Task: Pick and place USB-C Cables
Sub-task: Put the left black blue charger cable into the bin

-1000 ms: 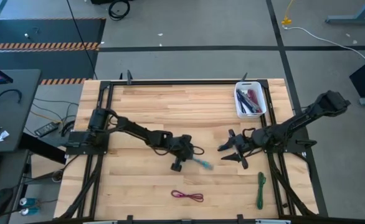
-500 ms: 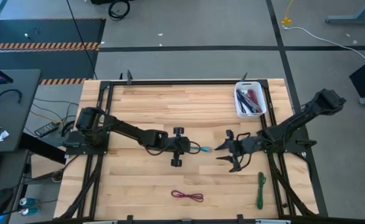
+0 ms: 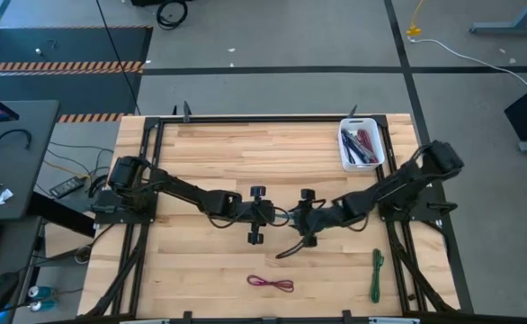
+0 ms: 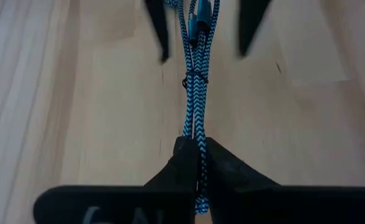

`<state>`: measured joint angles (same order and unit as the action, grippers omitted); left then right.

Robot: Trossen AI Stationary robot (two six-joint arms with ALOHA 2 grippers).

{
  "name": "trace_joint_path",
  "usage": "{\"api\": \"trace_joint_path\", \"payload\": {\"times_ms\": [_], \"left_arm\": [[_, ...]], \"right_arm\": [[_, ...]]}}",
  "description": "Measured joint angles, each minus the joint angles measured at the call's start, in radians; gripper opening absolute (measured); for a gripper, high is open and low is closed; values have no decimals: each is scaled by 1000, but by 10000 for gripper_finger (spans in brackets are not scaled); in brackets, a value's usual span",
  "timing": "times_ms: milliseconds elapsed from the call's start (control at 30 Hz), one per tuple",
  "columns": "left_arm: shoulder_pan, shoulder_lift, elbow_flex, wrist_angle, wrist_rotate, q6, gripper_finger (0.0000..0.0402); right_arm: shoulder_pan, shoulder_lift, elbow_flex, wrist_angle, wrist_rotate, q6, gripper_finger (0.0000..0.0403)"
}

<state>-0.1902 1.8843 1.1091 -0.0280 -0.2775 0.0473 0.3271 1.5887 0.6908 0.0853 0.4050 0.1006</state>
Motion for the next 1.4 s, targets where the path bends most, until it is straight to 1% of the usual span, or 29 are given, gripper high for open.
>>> {"api": "trace_joint_path", "payload": {"times_ms": [100, 167, 233, 333, 367, 400, 467, 500, 567, 633, 700, 767, 833, 867, 933, 1000, 1067, 1200, 1300, 1400], "left_arm": [[0, 0, 1, 4, 0, -9, 19], [0, -2, 1, 6, -1, -11, 24], [0, -2, 1, 8, -1, -11, 30], [0, -2, 2, 21, -3, -17, 43], [0, -3, 2, 17, -3, -18, 52], [0, -3, 3, 5, -3, -25, 63], [2, -3, 3, -35, -3, -43, 93], [5, -3, 3, -55, -5, -58, 111], [14, -3, -5, -96, -10, -93, 147], [20, -3, -26, -104, -28, -126, 178], [21, -3, -56, -78, -90, -164, 200], [21, -3, -85, -41, -183, -191, 214], [21, -3, -107, -11, -264, -198, 221], [21, -3, -115, 3, -287, -196, 223], [21, -3, -124, 29, -300, -190, 222], [21, -3, -124, 43, -301, -186, 217], [21, -3, -124, 53, -302, -171, 209], [18, -3, -124, 94, -302, -137, 194], [18, -3, -124, 99, -302, -118, 185], [17, -3, -124, 97, -302, -115, 177]], "right_arm": [[-10, 48, 31, -57, 77, 12, 191], [-15, 64, 33, -64, 94, 13, 162], [-21, 71, 33, -75, 94, 34, 123], [-24, 68, 33, -120, 97, 70, 46], [-24, 59, 33, -138, 102, 80, 27], [-23, 45, 32, -161, 112, 91, 20], [-18, 4, 32, -225, 149, 148, 22], [-15, -27, 32, -285, 172, 186, 23], [-12, -99, 32, -416, 217, 275, 20], [-20, -185, 32, -588, 258, 385, 20], [-39, -277, 32, -770, 294, 520, 20], [-71, -369, 32, -951, 330, 672, 20], [-134, -456, 32, -1108, 347, 819, 20], [-177, -495, 32, -1181, 345, 877, 20], [-278, -556, 32, -1297, 329, 973, 22], [-384, -598, 32, -1380, 310, 1023, 29], [-491, -621, 31, -1400, 292, 1013, 37], [-662, -624, 31, -1309, 282, 846, 42], [-761, -604, 31, -1200, 259, 693, 47], [-828, -573, 31, -1117, 227, 588, 64]]}}
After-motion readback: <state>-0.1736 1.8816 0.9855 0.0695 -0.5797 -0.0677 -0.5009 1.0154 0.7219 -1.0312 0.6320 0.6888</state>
